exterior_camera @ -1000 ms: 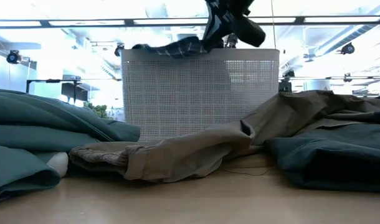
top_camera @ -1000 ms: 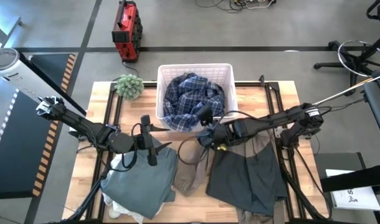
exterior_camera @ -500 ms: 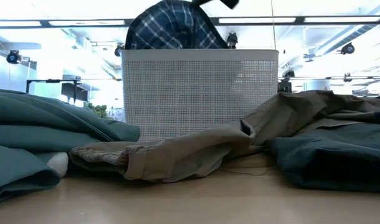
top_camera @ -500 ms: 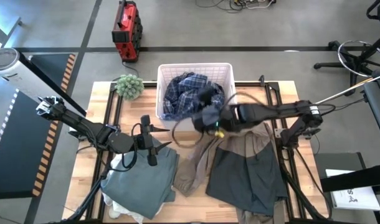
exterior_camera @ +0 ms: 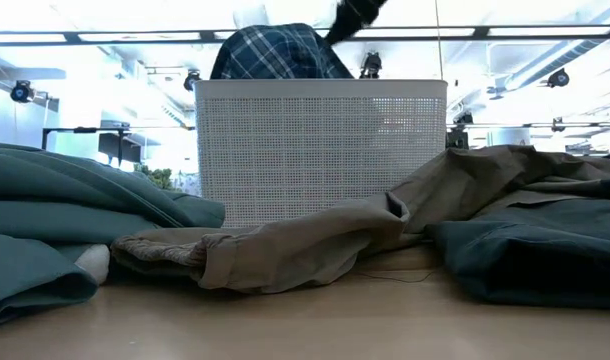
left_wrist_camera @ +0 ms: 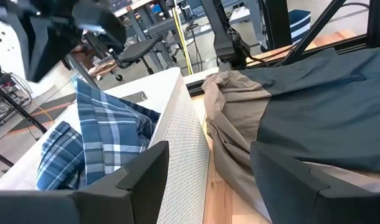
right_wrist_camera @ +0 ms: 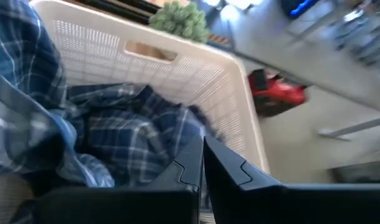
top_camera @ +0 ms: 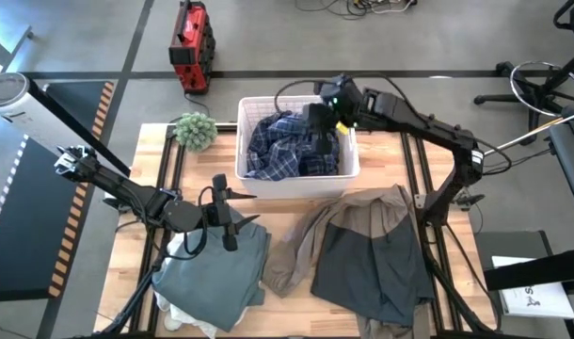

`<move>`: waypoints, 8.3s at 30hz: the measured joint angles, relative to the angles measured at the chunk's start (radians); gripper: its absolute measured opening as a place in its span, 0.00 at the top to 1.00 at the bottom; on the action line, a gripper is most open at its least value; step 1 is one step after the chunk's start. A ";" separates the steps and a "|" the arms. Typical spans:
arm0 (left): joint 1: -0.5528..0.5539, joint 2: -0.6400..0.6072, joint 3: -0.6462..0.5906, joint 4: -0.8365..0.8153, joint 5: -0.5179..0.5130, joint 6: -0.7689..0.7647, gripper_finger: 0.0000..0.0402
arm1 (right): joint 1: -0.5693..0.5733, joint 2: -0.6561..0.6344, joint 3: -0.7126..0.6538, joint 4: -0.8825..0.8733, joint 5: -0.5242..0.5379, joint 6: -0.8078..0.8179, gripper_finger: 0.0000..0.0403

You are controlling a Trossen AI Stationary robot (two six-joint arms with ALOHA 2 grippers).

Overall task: Sort clothes
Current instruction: Put the blue shirt into the white bin, then put the gray hoodie into the white bin

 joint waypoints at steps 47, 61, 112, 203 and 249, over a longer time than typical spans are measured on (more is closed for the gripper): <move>0.000 0.000 0.000 -0.010 0.000 0.000 0.62 | -0.105 0.255 -0.080 0.152 -0.309 0.164 1.00; 0.000 0.000 0.000 -0.011 0.000 0.000 0.63 | -0.171 0.388 -0.081 0.047 -0.237 0.136 1.00; 0.000 0.000 0.000 -0.030 -0.002 -0.037 0.51 | 0.563 -0.242 -0.129 -0.622 0.115 0.890 0.42; 0.000 0.001 0.000 -0.070 0.006 -0.110 0.57 | 1.072 -0.313 -0.367 -0.237 0.947 1.145 1.00; 0.009 0.121 -0.001 0.065 0.008 -0.101 0.52 | 0.421 0.022 0.498 1.055 0.640 -0.698 1.00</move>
